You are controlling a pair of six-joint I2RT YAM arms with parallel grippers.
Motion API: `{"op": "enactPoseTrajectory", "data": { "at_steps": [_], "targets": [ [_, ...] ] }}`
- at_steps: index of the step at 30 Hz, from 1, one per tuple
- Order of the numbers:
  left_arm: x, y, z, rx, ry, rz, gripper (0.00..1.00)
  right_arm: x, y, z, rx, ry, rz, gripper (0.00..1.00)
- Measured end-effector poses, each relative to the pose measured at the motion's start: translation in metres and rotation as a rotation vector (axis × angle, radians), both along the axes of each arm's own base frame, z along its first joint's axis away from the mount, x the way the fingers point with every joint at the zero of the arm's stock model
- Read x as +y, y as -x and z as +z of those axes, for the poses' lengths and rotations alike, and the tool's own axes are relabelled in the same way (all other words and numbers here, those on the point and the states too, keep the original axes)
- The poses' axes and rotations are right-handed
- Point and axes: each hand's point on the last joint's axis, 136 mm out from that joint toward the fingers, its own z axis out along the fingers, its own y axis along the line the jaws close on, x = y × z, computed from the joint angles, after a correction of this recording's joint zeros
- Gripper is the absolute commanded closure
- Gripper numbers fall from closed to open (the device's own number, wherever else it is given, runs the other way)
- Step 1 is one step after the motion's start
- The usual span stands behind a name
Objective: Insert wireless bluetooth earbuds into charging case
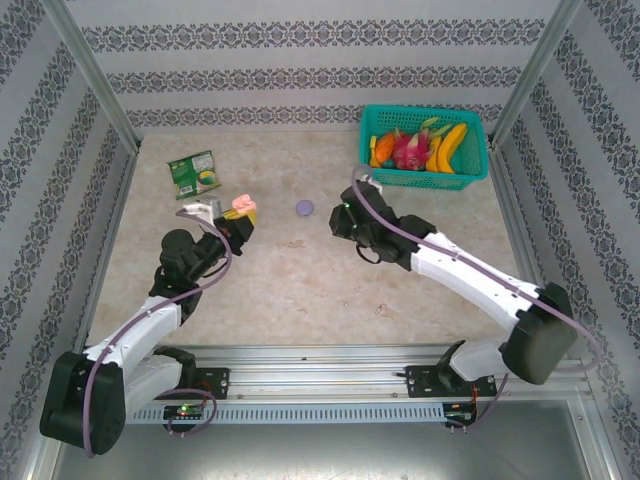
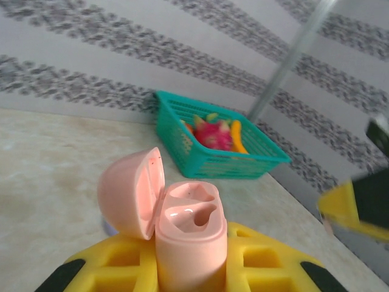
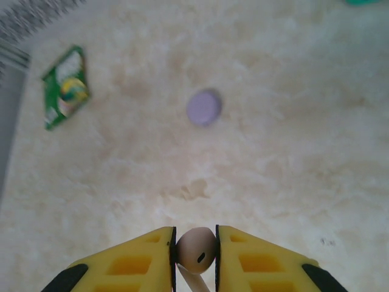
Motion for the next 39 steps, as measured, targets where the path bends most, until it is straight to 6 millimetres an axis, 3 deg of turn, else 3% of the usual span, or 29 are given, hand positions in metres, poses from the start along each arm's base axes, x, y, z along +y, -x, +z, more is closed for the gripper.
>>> {"op": "enactPoseTrajectory", "data": {
  "at_steps": [7, 14, 24, 30, 39],
  "targets": [
    [-0.055, 0.027, -0.001, -0.107, -0.128, -0.157, 1.0, -0.008, -0.005, 0.055, -0.136, -0.127, 0.006, 0.75],
    [-0.083, 0.022, 0.0, -0.169, -0.232, -0.158, 1.0, -0.009, -0.004, 0.091, -0.224, -0.217, 0.026, 0.75],
    [-0.124, 0.006, 0.018, -0.255, -0.305, -0.188, 1.0, -0.002, 0.0, 0.1, -0.274, -0.302, 0.07, 0.75],
    [-0.139, 0.0, 0.031, -0.298, -0.312, -0.2, 1.0, 0.001, 0.007, 0.106, -0.321, -0.343, 0.095, 0.75],
    [-0.157, -0.004, 0.034, -0.321, -0.323, -0.222, 1.0, 0.016, 0.02, 0.126, -0.41, -0.405, 0.164, 0.75]
  ]
}}
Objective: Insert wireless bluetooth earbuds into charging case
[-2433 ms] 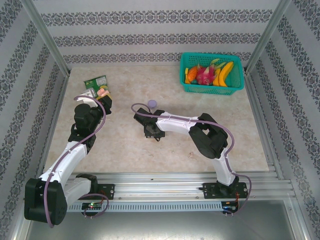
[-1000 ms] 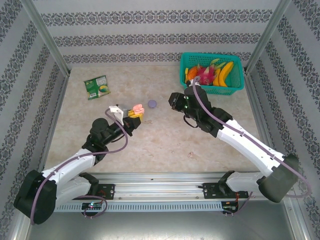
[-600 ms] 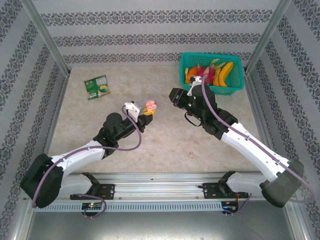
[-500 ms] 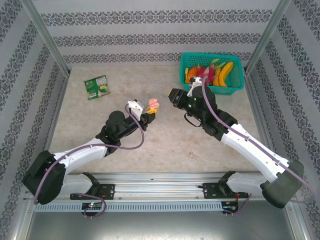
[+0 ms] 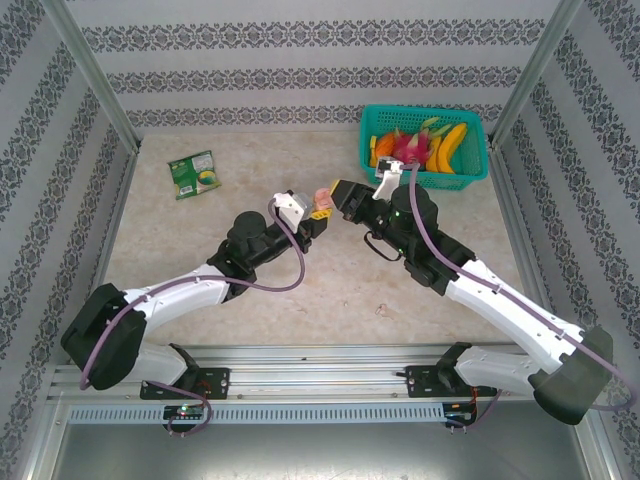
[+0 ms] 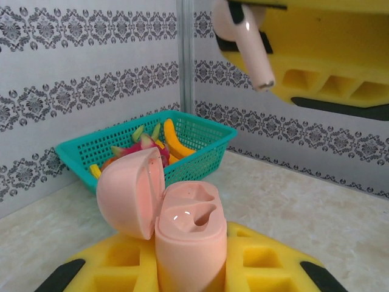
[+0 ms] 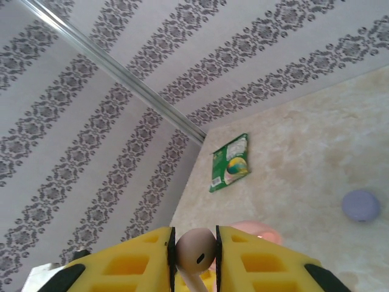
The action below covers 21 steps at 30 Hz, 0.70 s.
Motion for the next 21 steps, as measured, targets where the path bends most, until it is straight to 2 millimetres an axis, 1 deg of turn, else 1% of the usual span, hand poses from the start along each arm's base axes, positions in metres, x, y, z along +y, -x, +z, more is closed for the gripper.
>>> {"op": "enactPoseTrajectory", "data": {
  "at_steps": [6, 12, 21],
  "targets": [
    [-0.005, -0.001, 0.011, -0.026, 0.009, 0.0, 1.0, 0.007, 0.004, -0.002, -0.032, -0.01, 0.023, 0.75],
    [-0.005, -0.001, 0.012, -0.031, 0.01, 0.008, 1.0, 0.007, 0.004, -0.012, -0.028, -0.004, 0.02, 0.75],
    [-0.005, -0.002, 0.012, -0.031, 0.011, 0.011, 1.0, 0.003, 0.004, -0.006, -0.051, -0.017, 0.003, 0.75]
  ]
}}
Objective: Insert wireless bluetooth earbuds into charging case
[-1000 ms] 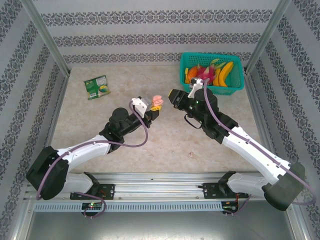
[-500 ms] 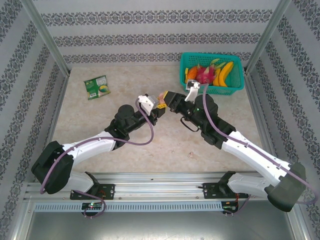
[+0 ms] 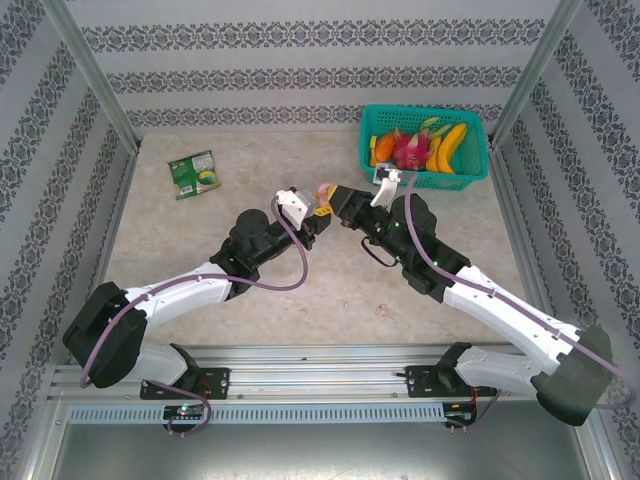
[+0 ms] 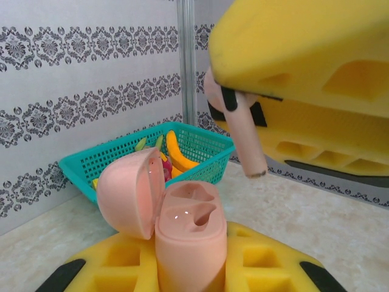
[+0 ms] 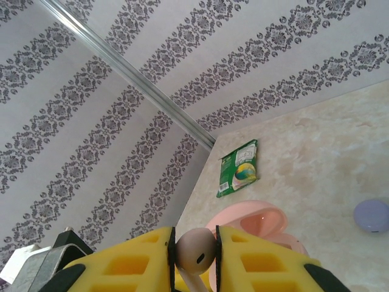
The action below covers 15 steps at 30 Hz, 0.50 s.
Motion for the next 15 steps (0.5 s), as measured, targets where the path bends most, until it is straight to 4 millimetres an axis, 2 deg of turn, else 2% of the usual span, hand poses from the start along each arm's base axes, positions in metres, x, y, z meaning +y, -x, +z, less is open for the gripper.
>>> {"op": "enactPoseTrajectory", "data": {
  "at_steps": [15],
  "targets": [
    [-0.0022, 0.0029, 0.004, -0.007, 0.006, -0.008, 1.0, -0.0031, -0.0029, -0.0071, 0.005, 0.011, -0.025, 0.76]
  ]
}}
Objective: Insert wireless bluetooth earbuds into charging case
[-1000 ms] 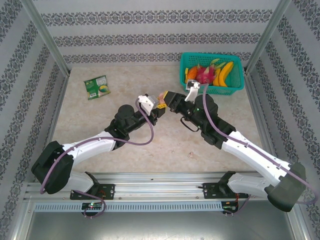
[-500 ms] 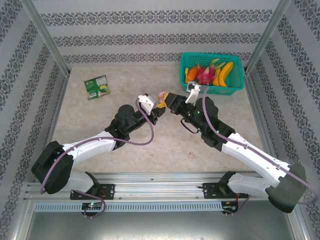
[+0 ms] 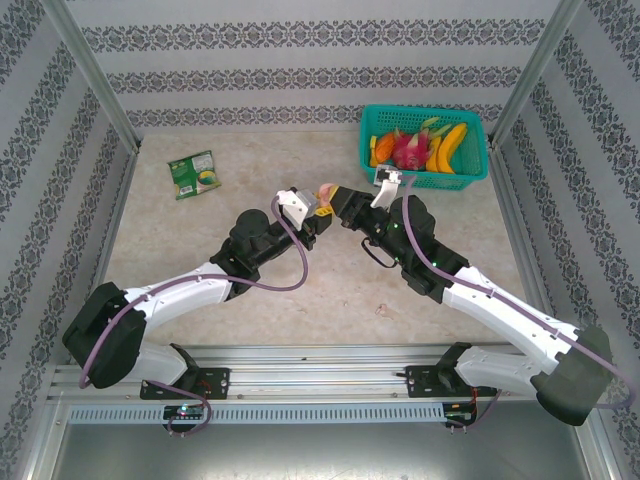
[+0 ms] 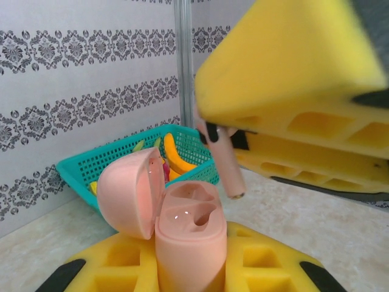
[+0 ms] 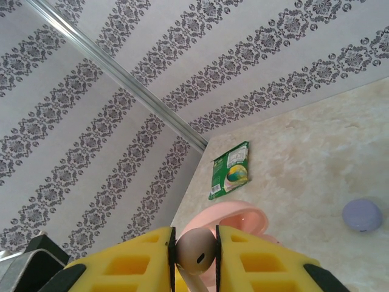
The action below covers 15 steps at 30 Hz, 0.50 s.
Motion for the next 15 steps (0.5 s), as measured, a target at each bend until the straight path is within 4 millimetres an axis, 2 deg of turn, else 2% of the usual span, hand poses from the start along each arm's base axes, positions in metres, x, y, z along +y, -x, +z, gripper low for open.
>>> {"op": "enactPoseTrajectory", "data": {
  "at_steps": [15],
  "targets": [
    [-0.0002, 0.0035, 0.0066, -0.011, 0.01, -0.005, 1.0, 0.0012, -0.0035, -0.0017, -0.007, -0.005, -0.008, 0.77]
  ]
}}
